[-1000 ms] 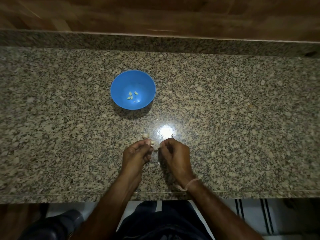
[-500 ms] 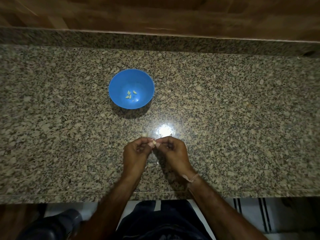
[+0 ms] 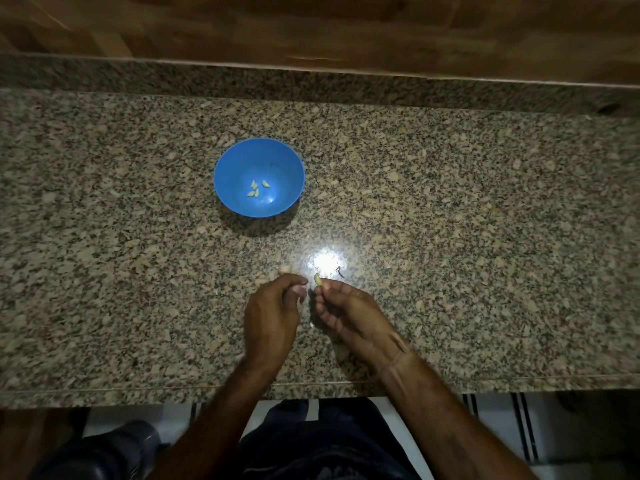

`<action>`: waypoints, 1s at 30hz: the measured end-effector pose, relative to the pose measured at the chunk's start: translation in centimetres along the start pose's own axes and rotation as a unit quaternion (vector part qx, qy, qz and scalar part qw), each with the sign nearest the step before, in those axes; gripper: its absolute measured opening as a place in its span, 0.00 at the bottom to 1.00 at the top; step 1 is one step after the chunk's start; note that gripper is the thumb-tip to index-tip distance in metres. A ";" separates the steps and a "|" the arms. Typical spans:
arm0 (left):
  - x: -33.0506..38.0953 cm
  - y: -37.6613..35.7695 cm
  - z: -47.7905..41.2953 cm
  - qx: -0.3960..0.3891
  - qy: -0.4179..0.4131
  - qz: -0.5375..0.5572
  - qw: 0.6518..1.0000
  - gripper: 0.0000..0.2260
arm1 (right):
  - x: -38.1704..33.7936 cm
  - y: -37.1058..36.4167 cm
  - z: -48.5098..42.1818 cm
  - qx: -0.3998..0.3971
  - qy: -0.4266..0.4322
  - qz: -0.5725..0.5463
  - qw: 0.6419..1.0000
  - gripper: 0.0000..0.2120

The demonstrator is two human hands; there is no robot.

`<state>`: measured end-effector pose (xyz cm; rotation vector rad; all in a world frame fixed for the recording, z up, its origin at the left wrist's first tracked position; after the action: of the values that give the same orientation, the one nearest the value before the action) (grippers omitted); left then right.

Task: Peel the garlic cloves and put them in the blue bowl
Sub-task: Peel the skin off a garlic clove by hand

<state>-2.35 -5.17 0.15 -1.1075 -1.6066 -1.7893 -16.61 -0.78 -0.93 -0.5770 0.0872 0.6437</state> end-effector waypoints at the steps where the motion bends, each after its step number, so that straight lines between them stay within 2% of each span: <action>1: 0.2 0.0 0.1 -0.005 -0.015 0.001 1.000 0.14 | 0.0 0.0 0.0 -0.002 -0.006 -0.009 1.000 0.05; 2: 0.4 0.0 0.1 -0.007 -0.028 0.002 1.000 0.14 | 0.0 0.0 0.0 -0.006 -0.011 -0.018 1.000 0.06; 5: 0.7 0.1 -0.1 0.008 -0.038 -0.002 0.999 0.03 | -0.1 0.1 0.0 -0.018 -0.024 -0.035 0.999 0.07; 10: 1.1 -0.4 -0.5 -0.023 0.042 0.158 0.986 0.07 | 0.1 0.4 -0.2 -0.027 -0.017 -0.012 0.999 0.09; 15: 1.0 -0.7 -0.2 -0.020 0.085 0.186 0.979 0.05 | 0.3 0.2 0.8 -0.008 0.087 0.113 0.990 0.03; 18: 1.0 -0.8 -0.1 -0.010 0.105 0.206 0.973 0.05 | 0.2 0.1 1.2 0.016 0.166 0.172 0.971 0.04; 21: 1.1 -0.9 0.0 -0.008 0.127 0.232 0.964 0.05 | 0.2 0.0 1.0 0.039 0.200 0.204 0.958 0.06; 26: 0.5 -1.3 0.5 -0.014 0.143 0.251 0.957 0.02 | 0.5 -0.2 1.2 0.036 0.200 0.170 0.964 0.10; 30: 0.9 -1.5 0.5 -0.027 0.130 0.230 0.964 0.04 | 0.7 -0.3 1.0 0.036 0.176 0.135 0.974 0.07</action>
<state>-3.88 -4.26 0.01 -1.1063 -1.0490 -1.5923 -15.96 -0.04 -0.12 -0.6101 0.5273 0.7927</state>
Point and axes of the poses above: each hand's wrist, its own z-axis away from the middle knuckle, its own y-axis out of the back of the hand, x = y × z, the point moved 2 cm from there along -z, towards the middle knuckle, and after that the axes turned 10 degrees about -y, right-handed, at the moved point
